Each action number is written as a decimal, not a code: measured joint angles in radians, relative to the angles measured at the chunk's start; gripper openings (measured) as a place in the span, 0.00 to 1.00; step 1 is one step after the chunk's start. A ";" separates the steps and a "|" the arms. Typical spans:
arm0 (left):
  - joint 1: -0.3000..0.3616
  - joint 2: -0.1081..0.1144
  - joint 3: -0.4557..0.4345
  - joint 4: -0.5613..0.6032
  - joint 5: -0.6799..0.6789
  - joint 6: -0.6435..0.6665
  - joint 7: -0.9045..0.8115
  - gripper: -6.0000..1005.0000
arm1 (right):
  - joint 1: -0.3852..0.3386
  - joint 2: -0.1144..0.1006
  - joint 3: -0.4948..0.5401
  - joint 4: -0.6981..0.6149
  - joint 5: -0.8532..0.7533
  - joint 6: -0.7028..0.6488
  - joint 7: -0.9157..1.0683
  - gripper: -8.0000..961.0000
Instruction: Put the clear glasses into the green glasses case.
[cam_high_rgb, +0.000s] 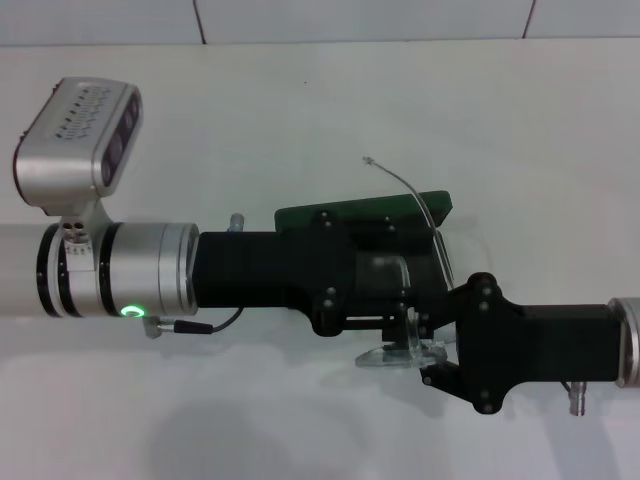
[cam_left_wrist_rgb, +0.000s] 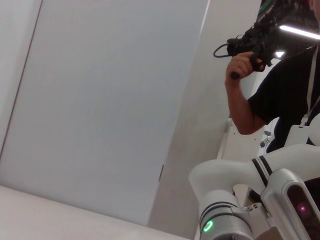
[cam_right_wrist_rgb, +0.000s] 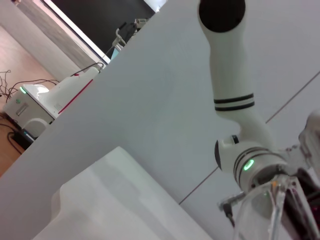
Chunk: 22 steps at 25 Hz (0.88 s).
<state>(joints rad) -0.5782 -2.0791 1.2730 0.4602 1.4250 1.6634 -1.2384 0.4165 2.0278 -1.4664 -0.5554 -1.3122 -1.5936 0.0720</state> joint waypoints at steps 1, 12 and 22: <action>0.000 0.000 0.000 0.000 0.004 -0.001 -0.006 0.61 | 0.000 0.000 0.000 0.000 0.003 -0.005 -0.003 0.13; 0.000 -0.001 0.000 -0.002 0.004 0.005 -0.061 0.61 | -0.011 0.000 0.000 0.012 0.007 -0.026 -0.028 0.13; 0.024 0.022 -0.038 0.000 -0.004 0.024 -0.102 0.61 | -0.020 0.000 0.004 0.026 0.007 -0.046 -0.047 0.13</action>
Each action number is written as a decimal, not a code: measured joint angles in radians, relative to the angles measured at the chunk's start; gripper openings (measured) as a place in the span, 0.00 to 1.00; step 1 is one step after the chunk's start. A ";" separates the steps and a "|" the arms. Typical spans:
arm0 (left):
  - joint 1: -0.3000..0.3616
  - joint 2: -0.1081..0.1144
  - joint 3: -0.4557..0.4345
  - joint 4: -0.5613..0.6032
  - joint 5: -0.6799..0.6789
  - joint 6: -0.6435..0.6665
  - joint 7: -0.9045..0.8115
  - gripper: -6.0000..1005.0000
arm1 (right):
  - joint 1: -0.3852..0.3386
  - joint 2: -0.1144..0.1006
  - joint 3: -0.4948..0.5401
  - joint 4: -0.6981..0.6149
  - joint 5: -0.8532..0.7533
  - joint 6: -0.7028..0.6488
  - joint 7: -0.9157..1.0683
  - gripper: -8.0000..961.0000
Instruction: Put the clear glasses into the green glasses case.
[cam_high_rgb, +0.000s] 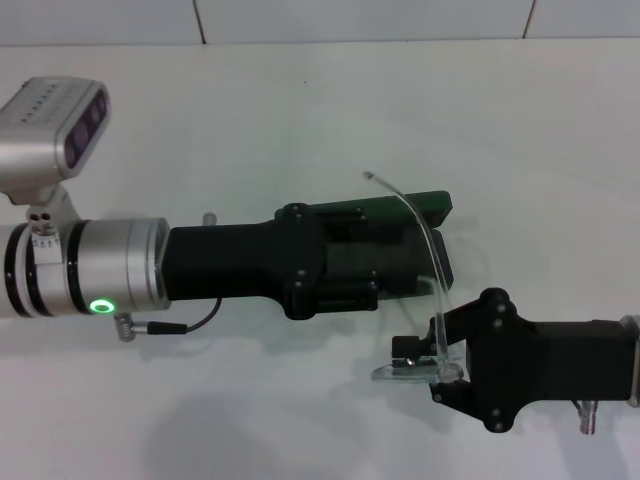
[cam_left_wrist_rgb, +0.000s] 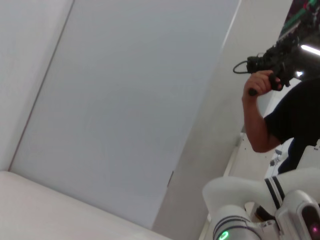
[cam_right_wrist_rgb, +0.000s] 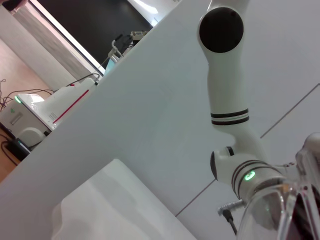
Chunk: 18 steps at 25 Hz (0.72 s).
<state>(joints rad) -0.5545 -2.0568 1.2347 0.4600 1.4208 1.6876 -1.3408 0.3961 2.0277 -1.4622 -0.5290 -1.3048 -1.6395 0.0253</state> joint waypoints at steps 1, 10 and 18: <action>0.002 0.001 -0.004 0.001 0.000 0.005 -0.005 0.61 | -0.004 0.000 0.002 0.000 0.000 -0.001 -0.006 0.13; 0.002 0.001 0.000 -0.003 0.006 0.015 -0.021 0.61 | -0.008 0.000 0.003 0.011 0.015 -0.002 -0.023 0.13; -0.012 -0.019 0.006 -0.003 0.056 0.036 -0.026 0.61 | -0.011 0.000 -0.002 0.011 0.015 -0.002 -0.033 0.13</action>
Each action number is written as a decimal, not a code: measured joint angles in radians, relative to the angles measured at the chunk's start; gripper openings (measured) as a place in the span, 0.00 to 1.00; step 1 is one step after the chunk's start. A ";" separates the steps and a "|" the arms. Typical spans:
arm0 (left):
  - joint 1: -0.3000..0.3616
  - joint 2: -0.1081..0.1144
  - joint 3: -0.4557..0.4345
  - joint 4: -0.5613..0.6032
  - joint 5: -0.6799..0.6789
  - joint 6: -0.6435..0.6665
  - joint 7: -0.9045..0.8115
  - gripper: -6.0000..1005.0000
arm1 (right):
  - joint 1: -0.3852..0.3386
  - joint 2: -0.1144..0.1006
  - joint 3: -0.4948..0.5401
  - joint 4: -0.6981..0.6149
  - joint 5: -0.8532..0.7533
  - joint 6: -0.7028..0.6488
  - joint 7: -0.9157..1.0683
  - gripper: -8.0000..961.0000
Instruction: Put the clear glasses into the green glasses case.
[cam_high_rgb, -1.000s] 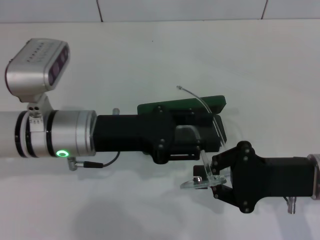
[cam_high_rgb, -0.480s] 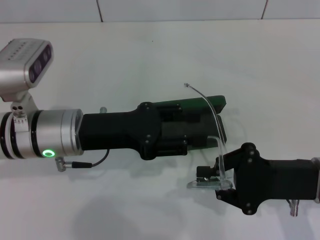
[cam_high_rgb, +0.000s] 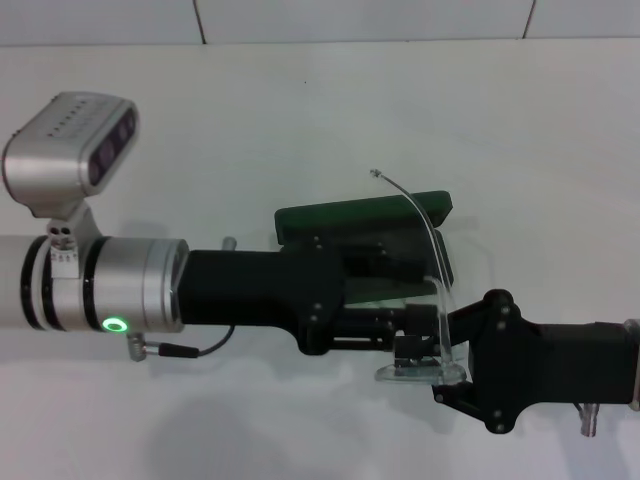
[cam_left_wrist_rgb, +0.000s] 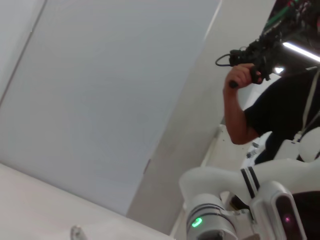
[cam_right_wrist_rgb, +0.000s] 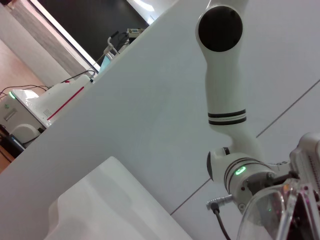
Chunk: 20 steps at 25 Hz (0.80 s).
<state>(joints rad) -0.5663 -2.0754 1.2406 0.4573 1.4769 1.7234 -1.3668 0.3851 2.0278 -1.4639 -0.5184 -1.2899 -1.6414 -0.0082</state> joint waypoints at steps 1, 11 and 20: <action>-0.003 -0.003 0.000 0.000 0.007 0.000 -0.004 0.61 | 0.000 0.000 -0.001 0.000 0.000 0.000 0.000 0.13; -0.011 -0.008 0.000 -0.007 0.038 0.001 -0.022 0.61 | -0.002 0.000 -0.002 0.000 0.000 -0.001 -0.001 0.13; -0.002 0.013 -0.011 0.001 0.024 -0.015 -0.023 0.61 | -0.005 0.000 -0.003 0.000 0.000 -0.012 -0.001 0.13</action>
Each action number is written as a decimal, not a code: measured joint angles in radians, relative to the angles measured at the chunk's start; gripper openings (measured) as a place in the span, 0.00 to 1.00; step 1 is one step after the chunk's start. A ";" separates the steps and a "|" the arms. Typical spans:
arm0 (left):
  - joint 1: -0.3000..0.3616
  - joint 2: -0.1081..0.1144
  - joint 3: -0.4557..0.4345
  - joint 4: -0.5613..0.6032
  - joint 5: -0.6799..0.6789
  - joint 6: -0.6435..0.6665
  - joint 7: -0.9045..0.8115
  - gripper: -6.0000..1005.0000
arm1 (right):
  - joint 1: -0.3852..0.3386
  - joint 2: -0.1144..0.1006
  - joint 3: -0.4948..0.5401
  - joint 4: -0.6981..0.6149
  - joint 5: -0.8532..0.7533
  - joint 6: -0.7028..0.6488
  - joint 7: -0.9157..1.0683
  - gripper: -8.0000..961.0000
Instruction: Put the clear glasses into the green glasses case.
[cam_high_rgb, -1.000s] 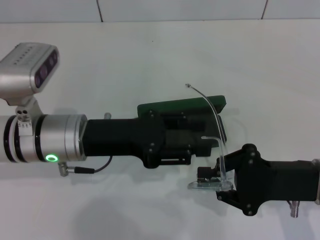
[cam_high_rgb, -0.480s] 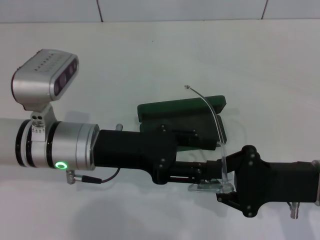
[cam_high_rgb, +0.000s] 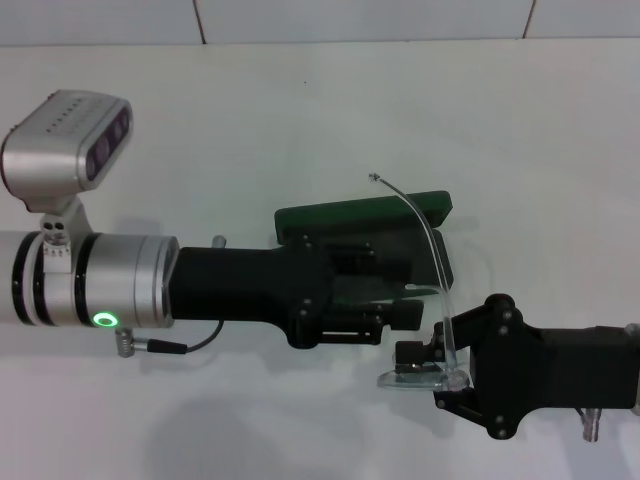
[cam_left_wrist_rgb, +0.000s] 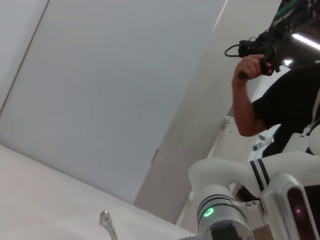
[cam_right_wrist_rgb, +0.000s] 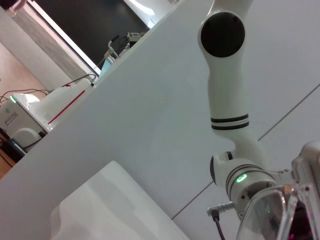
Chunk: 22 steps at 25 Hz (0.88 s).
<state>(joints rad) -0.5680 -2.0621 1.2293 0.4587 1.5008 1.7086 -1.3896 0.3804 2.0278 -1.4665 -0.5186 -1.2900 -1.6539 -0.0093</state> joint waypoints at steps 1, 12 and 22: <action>0.000 0.002 0.000 0.000 -0.004 0.000 0.000 0.61 | 0.000 0.000 0.000 0.000 0.000 0.000 0.000 0.13; -0.018 -0.013 0.006 0.001 -0.009 0.005 -0.007 0.61 | 0.002 0.000 0.000 0.001 -0.001 0.006 0.000 0.13; -0.032 -0.022 0.009 -0.006 -0.002 0.003 -0.014 0.61 | 0.006 0.000 0.001 0.014 -0.002 0.009 -0.012 0.13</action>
<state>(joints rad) -0.5995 -2.0844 1.2378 0.4528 1.4984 1.7112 -1.4036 0.3863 2.0277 -1.4656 -0.5047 -1.2920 -1.6448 -0.0216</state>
